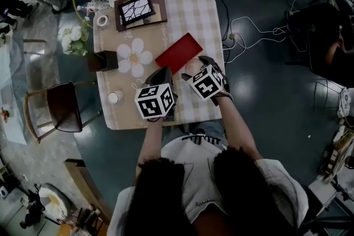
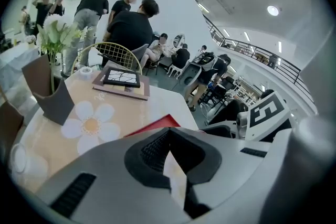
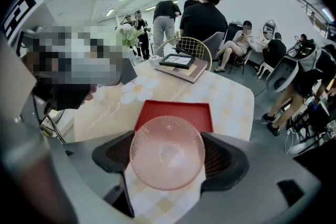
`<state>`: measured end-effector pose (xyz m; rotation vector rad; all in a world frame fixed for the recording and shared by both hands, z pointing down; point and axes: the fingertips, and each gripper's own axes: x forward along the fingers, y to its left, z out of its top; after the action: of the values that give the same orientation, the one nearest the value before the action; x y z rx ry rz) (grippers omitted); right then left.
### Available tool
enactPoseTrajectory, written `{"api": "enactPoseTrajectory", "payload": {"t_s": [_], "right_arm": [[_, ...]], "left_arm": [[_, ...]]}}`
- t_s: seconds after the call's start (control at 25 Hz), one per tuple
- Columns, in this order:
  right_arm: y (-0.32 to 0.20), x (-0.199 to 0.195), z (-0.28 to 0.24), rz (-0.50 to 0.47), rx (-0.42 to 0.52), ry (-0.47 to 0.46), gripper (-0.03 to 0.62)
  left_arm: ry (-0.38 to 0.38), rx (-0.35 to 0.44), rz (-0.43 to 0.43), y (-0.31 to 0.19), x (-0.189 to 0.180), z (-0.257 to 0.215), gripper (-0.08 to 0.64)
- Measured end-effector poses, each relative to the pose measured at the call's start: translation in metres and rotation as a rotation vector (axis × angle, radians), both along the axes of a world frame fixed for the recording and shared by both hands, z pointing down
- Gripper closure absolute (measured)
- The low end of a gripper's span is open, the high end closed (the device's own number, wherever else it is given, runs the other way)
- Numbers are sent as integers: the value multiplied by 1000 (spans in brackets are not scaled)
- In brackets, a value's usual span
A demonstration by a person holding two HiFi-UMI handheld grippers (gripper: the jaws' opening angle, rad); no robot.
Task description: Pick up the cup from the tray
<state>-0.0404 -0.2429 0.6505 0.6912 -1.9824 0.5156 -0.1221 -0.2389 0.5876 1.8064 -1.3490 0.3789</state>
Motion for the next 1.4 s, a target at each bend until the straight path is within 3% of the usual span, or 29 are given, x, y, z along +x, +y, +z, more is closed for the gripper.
{"api": "enactPoseTrajectory", "payload": {"t_s": [0.2, 0.68, 0.88, 1.12, 1.2, 1.4], "right_arm": [[10, 20, 13, 3, -1, 46, 193], [17, 37, 24, 73, -17, 17, 192], [14, 32, 2, 125, -34, -93, 191], [0, 29, -37, 213, 31, -205, 192], [-2, 31, -48, 222, 72, -213, 192], [10, 26, -85, 229, 117, -339, 196]], "left_arm": [[-10, 0, 28, 9, 11, 0, 557], [-19, 6, 21, 14, 13, -3, 557], [-24, 20, 12, 13, 13, -8, 555], [-45, 57, -12, 11, 13, -19, 555], [-39, 71, -2, 12, 18, -24, 555], [-37, 110, 13, 20, 24, -38, 555]]}}
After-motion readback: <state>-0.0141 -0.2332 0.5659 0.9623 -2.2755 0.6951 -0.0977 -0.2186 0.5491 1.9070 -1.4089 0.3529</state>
